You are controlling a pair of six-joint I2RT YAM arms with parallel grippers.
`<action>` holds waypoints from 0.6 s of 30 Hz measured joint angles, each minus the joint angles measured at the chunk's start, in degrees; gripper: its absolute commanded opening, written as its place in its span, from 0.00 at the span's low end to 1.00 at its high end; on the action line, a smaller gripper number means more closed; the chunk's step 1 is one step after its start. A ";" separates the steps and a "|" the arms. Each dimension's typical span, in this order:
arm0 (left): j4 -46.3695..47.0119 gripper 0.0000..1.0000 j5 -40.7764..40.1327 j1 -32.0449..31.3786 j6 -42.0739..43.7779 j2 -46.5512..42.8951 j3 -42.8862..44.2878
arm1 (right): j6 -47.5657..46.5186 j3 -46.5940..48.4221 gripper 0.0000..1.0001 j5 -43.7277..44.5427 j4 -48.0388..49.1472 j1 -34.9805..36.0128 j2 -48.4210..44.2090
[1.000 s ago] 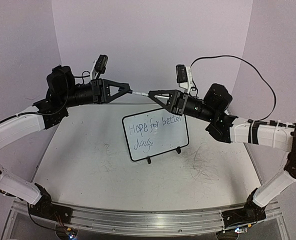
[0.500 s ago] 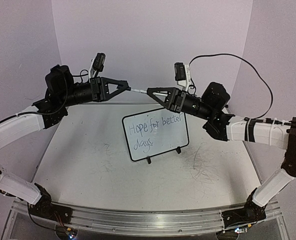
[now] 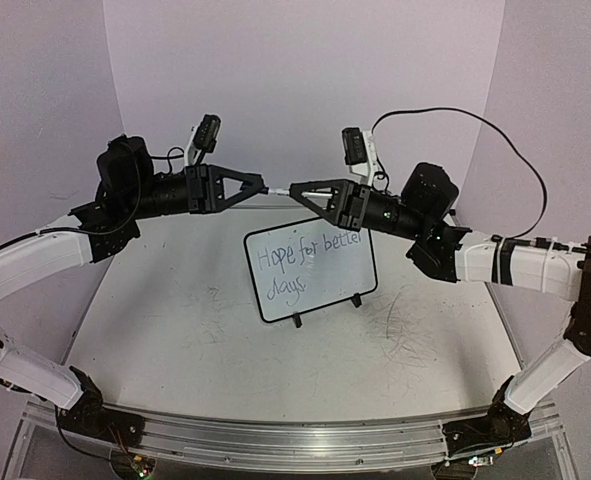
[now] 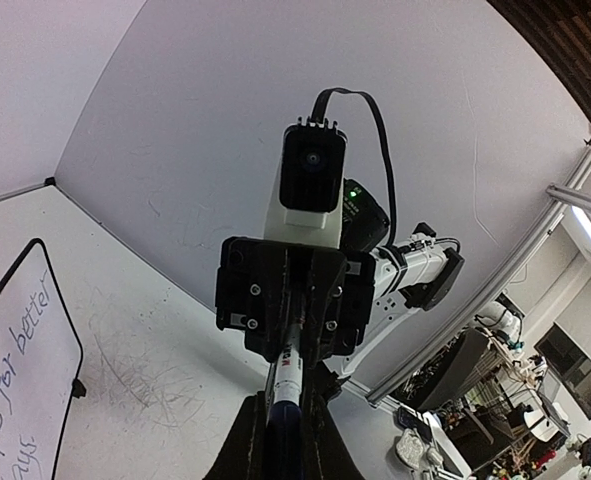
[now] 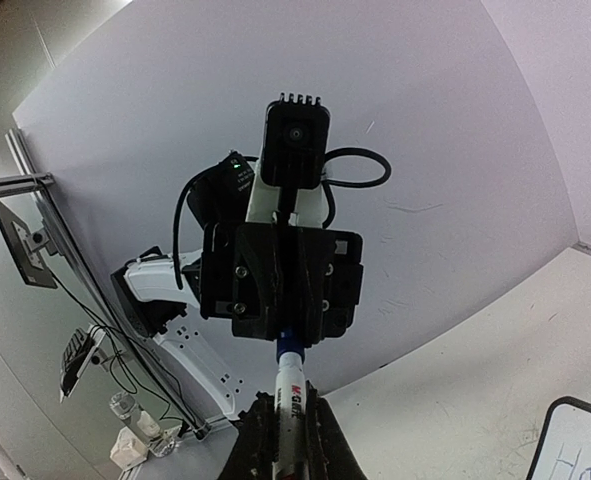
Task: Write a sentence on the whiteboard
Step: Insert the pen cap into the whiteboard marker, then put down the whiteboard marker at the center of the board.
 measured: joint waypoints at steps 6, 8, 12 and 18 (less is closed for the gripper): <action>0.46 0.00 -0.14 -0.29 0.56 0.04 -0.15 | 2.07 0.96 0.00 0.54 1.72 1.27 1.84; 0.63 0.00 -1.08 -0.46 0.98 -0.03 -0.11 | 3.48 1.89 0.00 0.86 4.23 1.62 3.71; 1.41 0.00 -4.49 -0.53 1.48 -0.08 0.72 | 7.40 3.77 0.00 1.36 11.07 1.39 7.31; 4.64 0.00 -8.95 -0.91 2.45 -0.68 1.05 | 7.14 9.56 0.00 1.18 11.79 1.39 10.25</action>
